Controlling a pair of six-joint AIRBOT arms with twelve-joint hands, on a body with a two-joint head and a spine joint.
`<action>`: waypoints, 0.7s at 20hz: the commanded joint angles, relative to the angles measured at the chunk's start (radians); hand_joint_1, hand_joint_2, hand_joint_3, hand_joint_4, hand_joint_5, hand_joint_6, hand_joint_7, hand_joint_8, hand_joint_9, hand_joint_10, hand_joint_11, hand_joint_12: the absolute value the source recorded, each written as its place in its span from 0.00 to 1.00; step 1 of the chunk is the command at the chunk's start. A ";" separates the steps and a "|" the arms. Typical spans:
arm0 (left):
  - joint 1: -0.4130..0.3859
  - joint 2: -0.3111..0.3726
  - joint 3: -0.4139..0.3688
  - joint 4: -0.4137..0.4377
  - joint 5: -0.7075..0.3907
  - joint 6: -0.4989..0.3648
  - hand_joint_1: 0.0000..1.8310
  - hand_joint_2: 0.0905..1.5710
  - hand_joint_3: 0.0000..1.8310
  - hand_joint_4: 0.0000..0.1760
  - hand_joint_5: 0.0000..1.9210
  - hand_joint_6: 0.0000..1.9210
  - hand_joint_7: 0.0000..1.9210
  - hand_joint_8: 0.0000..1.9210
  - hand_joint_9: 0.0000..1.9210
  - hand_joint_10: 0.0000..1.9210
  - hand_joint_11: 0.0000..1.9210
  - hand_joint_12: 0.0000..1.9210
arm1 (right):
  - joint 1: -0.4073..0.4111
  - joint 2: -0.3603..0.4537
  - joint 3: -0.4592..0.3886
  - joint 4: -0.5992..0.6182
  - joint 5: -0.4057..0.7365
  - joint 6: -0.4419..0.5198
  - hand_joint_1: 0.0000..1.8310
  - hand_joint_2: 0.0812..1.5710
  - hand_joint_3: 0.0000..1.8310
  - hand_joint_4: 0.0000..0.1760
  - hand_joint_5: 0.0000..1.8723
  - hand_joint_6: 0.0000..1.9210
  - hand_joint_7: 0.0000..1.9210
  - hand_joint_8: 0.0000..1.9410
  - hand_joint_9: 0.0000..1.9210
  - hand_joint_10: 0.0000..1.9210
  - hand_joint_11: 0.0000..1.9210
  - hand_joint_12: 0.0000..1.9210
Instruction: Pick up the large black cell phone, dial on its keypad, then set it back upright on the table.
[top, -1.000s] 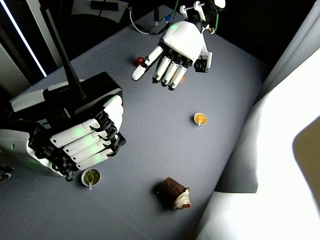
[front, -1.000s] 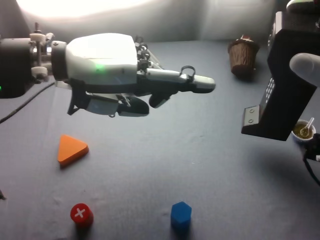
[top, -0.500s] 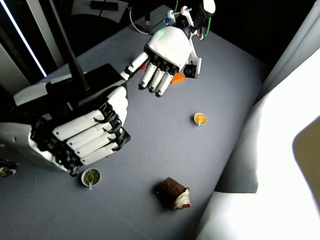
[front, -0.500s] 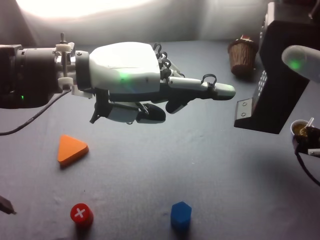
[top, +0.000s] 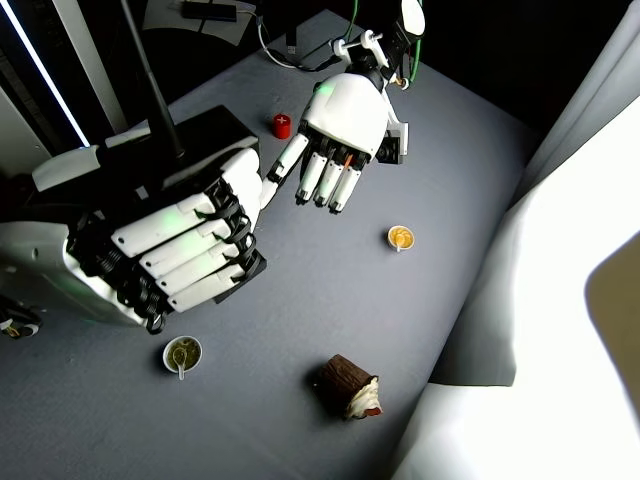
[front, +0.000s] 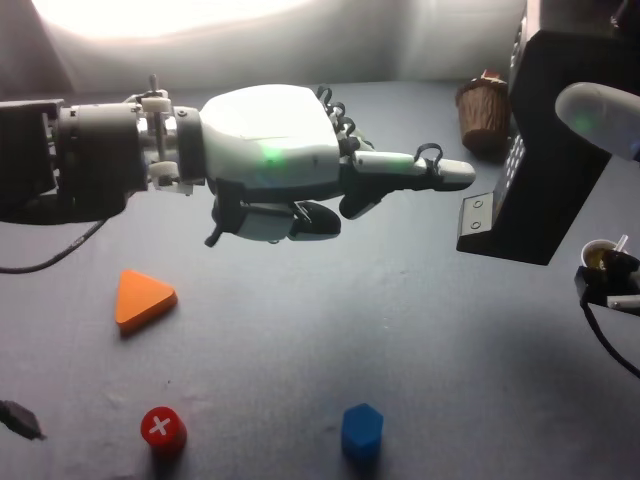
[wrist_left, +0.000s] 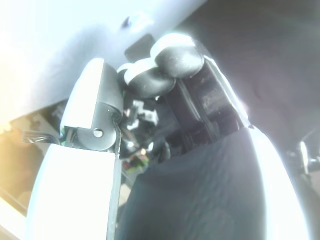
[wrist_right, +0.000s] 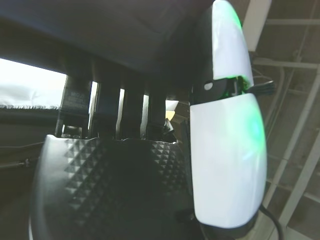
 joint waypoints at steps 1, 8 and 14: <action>-0.022 -0.002 -0.014 -0.076 -0.040 0.016 0.71 0.81 0.00 0.74 0.00 0.00 0.34 0.84 0.46 1.00 0.39 1.00 | 0.010 0.016 -0.003 -0.006 0.135 0.018 0.81 0.71 0.00 0.00 0.47 0.50 0.46 0.53 0.47 0.60 0.42 0.86; -0.056 -0.001 -0.068 -0.091 0.009 0.040 0.71 0.81 0.00 0.74 0.00 0.00 0.33 0.84 0.47 1.00 0.40 1.00 | 0.010 0.016 -0.008 -0.006 0.137 0.018 0.81 0.71 0.00 0.00 0.48 0.48 0.46 0.53 0.46 0.61 0.41 0.87; -0.078 0.007 -0.122 -0.091 0.014 0.034 0.71 0.81 0.00 0.79 0.00 0.00 0.33 0.84 0.45 1.00 0.40 1.00 | 0.010 0.016 -0.010 -0.006 0.138 0.018 0.81 0.71 0.00 0.00 0.46 0.51 0.45 0.54 0.46 0.61 0.42 0.87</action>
